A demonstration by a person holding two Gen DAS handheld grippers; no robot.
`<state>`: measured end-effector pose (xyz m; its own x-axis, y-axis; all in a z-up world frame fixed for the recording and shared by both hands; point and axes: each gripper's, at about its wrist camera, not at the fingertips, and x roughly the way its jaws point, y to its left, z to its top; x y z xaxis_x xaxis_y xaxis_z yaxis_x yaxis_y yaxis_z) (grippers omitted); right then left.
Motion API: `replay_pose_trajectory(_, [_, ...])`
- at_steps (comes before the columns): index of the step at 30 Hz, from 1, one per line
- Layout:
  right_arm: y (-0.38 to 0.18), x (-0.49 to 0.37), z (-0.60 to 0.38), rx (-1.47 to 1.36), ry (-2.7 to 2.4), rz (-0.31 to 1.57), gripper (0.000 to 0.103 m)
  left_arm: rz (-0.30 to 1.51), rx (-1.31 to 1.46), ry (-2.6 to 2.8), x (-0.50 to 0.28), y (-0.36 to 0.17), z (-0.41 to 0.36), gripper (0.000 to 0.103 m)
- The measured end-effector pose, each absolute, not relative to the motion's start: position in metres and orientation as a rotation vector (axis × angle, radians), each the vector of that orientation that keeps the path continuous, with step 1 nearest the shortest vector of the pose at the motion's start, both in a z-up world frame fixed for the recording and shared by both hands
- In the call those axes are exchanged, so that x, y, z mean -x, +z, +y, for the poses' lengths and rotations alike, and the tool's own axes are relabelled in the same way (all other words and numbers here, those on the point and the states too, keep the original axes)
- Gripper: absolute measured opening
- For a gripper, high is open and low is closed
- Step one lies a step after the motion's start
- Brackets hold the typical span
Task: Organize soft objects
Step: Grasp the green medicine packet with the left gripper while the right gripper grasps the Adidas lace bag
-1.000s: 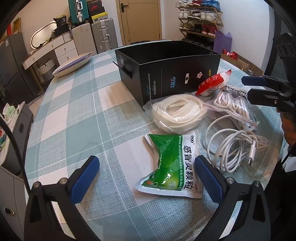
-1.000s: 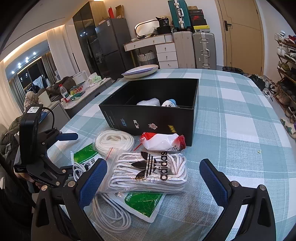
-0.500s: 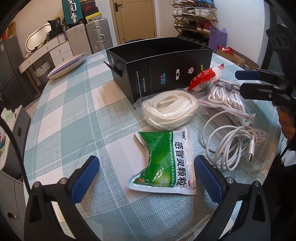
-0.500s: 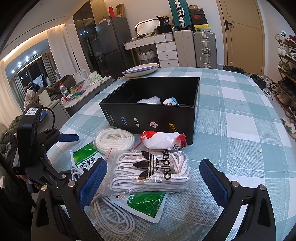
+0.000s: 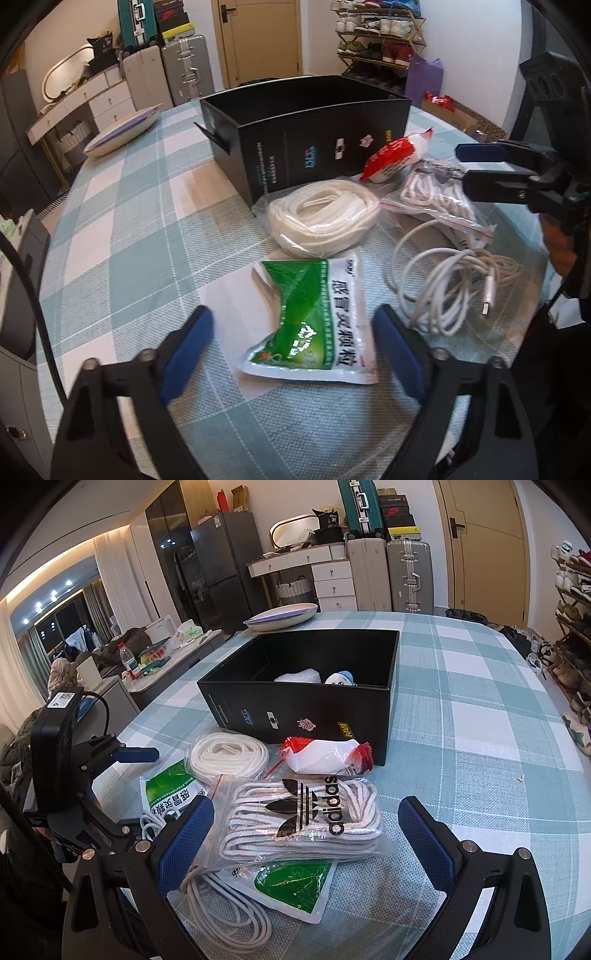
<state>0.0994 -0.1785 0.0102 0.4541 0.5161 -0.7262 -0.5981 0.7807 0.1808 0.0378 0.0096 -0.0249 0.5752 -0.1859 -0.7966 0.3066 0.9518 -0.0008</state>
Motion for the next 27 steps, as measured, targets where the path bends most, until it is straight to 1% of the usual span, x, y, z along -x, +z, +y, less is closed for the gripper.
replay_pose_trajectory(1, [0.009, -0.099, -0.178, 0.11, 0.688, 0.859, 0.102, 0.912, -0.137, -0.302, -0.037, -0.024, 0.009, 0.07])
replay_pose_trajectory(3, [0.008, -0.099, -0.177, 0.115, 0.688, 0.864, 0.102, 0.904, -0.14, -0.314, -0.035, -0.023, 0.008, 0.062])
replay_pose_trajectory(5, [0.007, -0.099, -0.177, 0.116, 0.688, 0.872, 0.102, 0.901, -0.139, -0.319, -0.035, -0.022, 0.008, 0.059])
replay_pose_trajectory(6, [0.006, -0.099, -0.177, 0.12, 0.688, 0.876, 0.102, 0.895, -0.134, -0.325, -0.034, -0.021, 0.008, 0.052])
replay_pose_trajectory(7, [0.005, -0.099, -0.176, 0.123, 0.69, 0.879, 0.102, 0.892, -0.125, -0.33, -0.034, -0.019, 0.009, 0.049])
replay_pose_trajectory(11, [0.001, -0.1, -0.175, 0.137, 0.684, 0.896, 0.102, 0.892, -0.112, -0.336, -0.034, -0.019, 0.011, 0.044])
replay_pose_trajectory(12, [-0.001, -0.101, -0.174, 0.14, 0.681, 0.901, 0.102, 0.893, -0.105, -0.345, -0.034, -0.019, 0.011, 0.035])
replay_pose_trajectory(23, [-0.013, -0.112, -0.171, 0.116, 0.684, 0.963, 0.102, 0.89, -0.104, -0.341, -0.033, -0.019, 0.011, 0.035])
replay_pose_trajectory(27, [-0.014, -0.111, -0.17, 0.123, 0.695, 0.964, 0.095, 0.888, -0.104, -0.342, -0.034, -0.019, 0.011, 0.035])
